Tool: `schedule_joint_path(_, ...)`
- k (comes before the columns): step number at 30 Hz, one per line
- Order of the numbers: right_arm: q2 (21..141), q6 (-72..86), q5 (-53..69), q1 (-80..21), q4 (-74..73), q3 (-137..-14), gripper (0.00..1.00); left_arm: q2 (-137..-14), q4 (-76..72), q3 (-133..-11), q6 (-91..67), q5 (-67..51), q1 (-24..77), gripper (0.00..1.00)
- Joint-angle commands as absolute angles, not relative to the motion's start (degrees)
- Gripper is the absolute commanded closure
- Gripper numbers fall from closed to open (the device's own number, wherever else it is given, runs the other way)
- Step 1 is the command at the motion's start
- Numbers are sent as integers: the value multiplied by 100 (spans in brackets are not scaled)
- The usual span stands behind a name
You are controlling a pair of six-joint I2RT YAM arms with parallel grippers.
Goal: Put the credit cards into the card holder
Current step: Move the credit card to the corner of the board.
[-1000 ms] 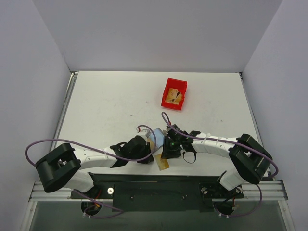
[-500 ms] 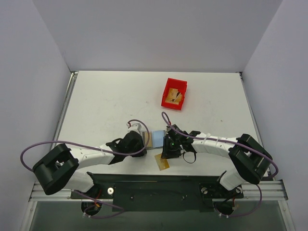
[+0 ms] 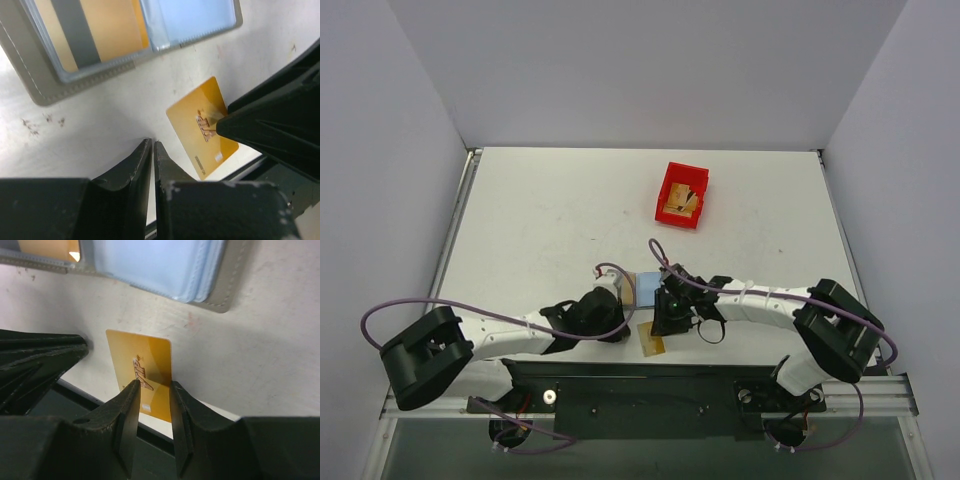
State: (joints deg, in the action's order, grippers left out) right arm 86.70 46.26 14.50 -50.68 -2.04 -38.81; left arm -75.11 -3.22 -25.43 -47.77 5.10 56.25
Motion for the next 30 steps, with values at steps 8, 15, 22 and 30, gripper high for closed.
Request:
schedule_joint_path(8,9202,4588,1521,-5379,-642,-3770,73,-7058,-536,-2100,-5229,554,6003,83)
schedule_joint_path(15,9422,4614,1512,-5405,-501,-3920,73,-7426,-659,-2241,-5142,387,6099,84)
schedule_joint_path(22,9448,4623,1556,-5475,-475,-3981,73,-7409,-545,-2276,-5177,360,6266,86)
schedule_joint_path(30,9624,4570,1661,-5633,-474,-4148,73,-6672,-97,-1969,-5484,580,6477,87)
